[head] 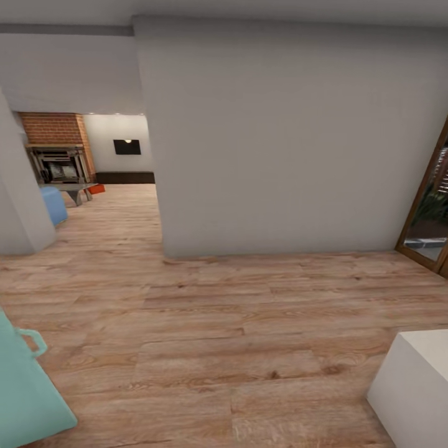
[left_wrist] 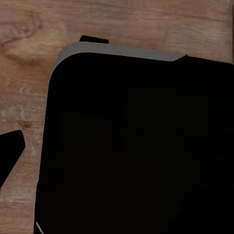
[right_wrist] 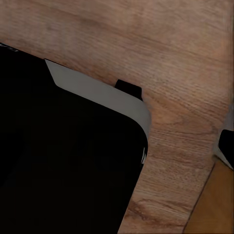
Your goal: Move the two storage containers from the living room to the garage. In the garage, place one container on the floor and stack the other container on top of it (either order is fine).
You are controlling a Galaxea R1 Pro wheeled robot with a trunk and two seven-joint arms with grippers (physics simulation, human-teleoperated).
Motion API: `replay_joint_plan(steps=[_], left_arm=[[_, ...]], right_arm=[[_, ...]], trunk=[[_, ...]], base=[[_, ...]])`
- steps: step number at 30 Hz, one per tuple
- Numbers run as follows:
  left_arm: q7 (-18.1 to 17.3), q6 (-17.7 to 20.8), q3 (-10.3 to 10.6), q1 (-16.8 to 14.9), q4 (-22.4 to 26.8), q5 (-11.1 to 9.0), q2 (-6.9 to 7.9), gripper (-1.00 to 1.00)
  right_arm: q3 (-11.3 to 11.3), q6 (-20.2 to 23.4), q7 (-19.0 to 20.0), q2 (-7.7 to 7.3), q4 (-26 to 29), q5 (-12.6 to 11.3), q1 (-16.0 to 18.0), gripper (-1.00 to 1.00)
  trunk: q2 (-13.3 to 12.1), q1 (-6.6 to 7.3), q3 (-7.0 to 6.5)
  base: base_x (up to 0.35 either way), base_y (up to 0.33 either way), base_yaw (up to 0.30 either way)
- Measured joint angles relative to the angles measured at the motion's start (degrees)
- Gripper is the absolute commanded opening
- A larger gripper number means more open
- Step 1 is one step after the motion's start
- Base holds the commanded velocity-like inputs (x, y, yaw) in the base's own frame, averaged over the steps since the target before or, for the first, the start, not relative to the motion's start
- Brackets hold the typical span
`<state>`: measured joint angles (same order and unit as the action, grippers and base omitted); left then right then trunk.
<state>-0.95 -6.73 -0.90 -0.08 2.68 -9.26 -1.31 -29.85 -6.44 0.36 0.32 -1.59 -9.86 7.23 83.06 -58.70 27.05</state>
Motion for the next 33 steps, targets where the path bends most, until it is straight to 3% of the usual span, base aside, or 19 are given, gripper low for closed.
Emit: replay_joint_plan(steps=[27,33], left_arm=[[0.0,0.0,0.0,0.0,0.0,0.0,0.0,1.0],[0.0,0.0,0.0,0.0,-0.1,0.0,0.0,1.0]], right_arm=[[0.0,0.0,0.0,0.08,0.0,0.0,0.0,1.0],[0.1,-0.1,0.0,0.09,0.0,0.3,0.0,1.0]], trunk=[[0.0,0.0,0.0],[0.0,0.0,0.08]], base=[[0.321,0.0,0.001],[0.321,0.0,0.222]])
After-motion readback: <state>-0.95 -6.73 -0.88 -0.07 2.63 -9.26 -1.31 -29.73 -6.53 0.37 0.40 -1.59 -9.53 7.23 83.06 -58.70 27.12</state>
